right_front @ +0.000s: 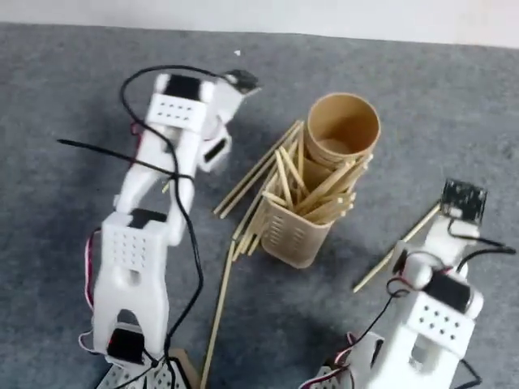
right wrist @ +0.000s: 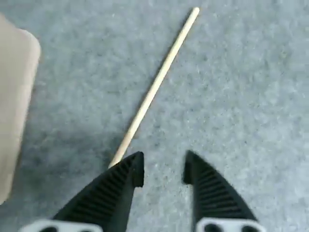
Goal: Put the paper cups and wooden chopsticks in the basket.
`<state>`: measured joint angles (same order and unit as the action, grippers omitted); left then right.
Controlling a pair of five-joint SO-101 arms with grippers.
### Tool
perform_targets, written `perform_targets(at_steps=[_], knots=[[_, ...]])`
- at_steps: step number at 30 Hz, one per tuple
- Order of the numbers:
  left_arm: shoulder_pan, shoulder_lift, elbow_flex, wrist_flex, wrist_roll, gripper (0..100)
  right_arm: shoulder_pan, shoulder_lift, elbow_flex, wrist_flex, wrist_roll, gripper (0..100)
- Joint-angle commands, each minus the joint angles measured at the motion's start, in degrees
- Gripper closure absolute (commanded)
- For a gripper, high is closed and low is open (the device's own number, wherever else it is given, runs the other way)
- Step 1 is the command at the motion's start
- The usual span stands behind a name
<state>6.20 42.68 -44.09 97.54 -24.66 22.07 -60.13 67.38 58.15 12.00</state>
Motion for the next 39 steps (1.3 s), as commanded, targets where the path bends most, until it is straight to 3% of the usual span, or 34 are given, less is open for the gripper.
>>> perform_targets(at_steps=[1, 13, 23, 29, 39], knots=[[4.26, -0.48, 0.04, -1.85, -0.53, 81, 1.19, -7.16, 8.22, -5.85, -0.26, 81.3], [11.21, 11.21, -0.13, -3.69, -0.26, 81, 0.84, -27.65, 23.96, -6.55, 2.99, 81.3], [4.88, 13.93, -1.45, -6.07, 2.11, 82, 0.75, -29.67, 24.84, -6.37, 2.99, 81.3], [4.7, 14.11, -1.71, -5.63, 2.02, 100, -0.31, -29.67, 24.84, -6.37, 2.99, 81.3], [0.84, 12.97, -4.09, -4.57, 2.11, 100, -1.98, -29.93, 26.68, -6.46, 2.99, 81.3]])
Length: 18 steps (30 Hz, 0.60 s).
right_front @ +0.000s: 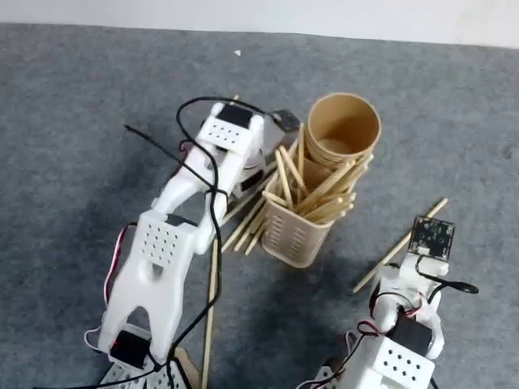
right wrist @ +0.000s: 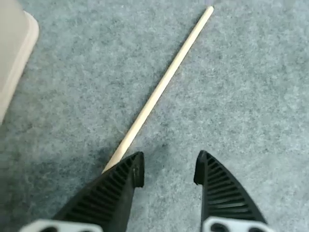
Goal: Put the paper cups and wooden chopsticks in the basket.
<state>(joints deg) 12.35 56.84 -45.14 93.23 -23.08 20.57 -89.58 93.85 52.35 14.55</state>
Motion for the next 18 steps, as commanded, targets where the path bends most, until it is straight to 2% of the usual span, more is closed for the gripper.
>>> perform_targets(at_steps=[1, 6, 11, 18], knots=[[-6.02, -1.71, -4.88, 0.79, 0.62, 100, -0.48, -0.48, 0.31, -0.66, 0.44, 81.3], [-7.87, -6.73, -17.27, 7.12, 2.73, 100, -0.48, -0.57, 0.31, -0.66, 0.44, 81.3], [-8.13, -15.43, -26.07, 7.65, 7.65, 100, -0.48, -0.57, 0.31, -0.84, 0.44, 81.3], [-2.33, -35.74, -28.7, 7.82, 17.05, 100, -3.56, -0.57, 0.4, -0.92, 0.44, 81.3]])
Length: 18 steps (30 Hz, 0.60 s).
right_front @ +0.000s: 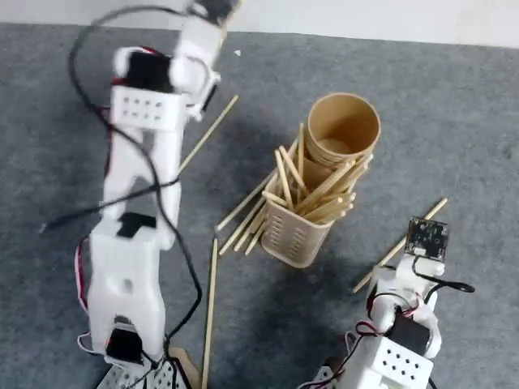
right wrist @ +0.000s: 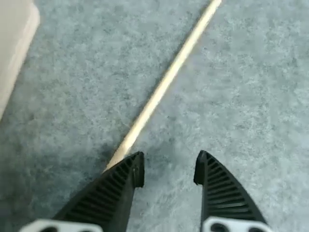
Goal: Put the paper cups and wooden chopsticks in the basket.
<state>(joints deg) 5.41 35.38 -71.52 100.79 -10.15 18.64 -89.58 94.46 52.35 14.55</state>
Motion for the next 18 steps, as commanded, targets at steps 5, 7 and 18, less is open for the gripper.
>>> perform_targets(at_steps=[5, 7, 18], knots=[[14.11, -27.91, -1.8, 0.35, 9.23, 100, -1.89, -0.57, -0.22, -0.92, 0.44, 81.3], [19.47, -32.22, 1.45, 0.35, 11.25, 100, -1.89, -0.57, -0.22, -0.92, 0.44, 81.3], [34.68, -46.37, 32.48, -12.66, 13.27, 100, -1.98, -0.57, -0.22, -0.92, 0.44, 81.3]])
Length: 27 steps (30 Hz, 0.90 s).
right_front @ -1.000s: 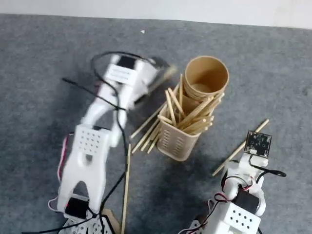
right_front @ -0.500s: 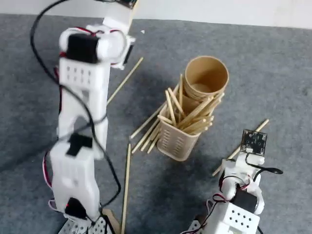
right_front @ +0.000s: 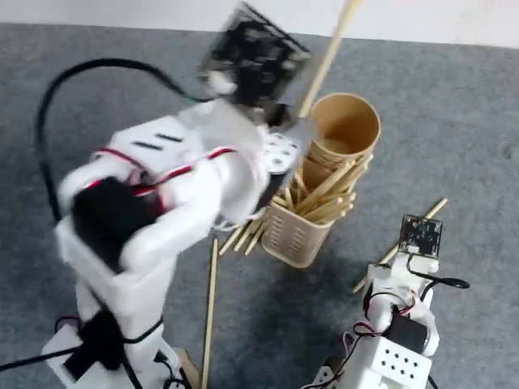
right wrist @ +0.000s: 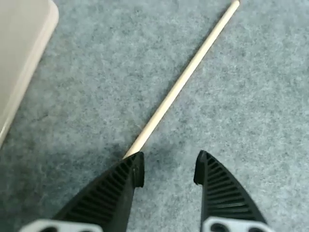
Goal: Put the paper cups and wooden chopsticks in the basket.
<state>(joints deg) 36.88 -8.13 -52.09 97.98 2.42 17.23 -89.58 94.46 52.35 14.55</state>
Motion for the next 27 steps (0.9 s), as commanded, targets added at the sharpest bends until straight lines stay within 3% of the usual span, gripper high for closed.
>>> perform_targets(at_steps=[1, 8, 12, 15, 19, 25, 27], knots=[[4.0, -3.47, 17.54, -13.89, 0.7, 100, -0.57, -0.57, -0.22, -0.92, 0.44, 81.3], [4.7, -12.09, 54.46, -44.75, 0.44, 99, -0.57, -0.57, -0.22, -0.92, 0.44, 81.3], [3.38, -21.05, 71.69, -56.44, 0.53, 99, -0.57, -0.57, -0.22, -0.92, 0.44, 81.3], [3.21, -27.21, 80.66, -59.52, 0.53, 97, -0.57, -0.57, -0.22, -0.92, 0.44, 81.3], [2.77, -33.36, 87.25, -60.48, 0.7, 84, -0.57, -0.57, -0.22, -0.92, 0.44, 81.3], [-5.93, -37.41, 86.37, -60.31, 0.53, 82, -0.57, -0.57, -0.22, -0.92, 0.44, 81.3], [-9.54, -37.41, 82.86, -56.97, 0.53, 82, -0.57, -0.57, -0.13, -0.92, 0.44, 81.3]])
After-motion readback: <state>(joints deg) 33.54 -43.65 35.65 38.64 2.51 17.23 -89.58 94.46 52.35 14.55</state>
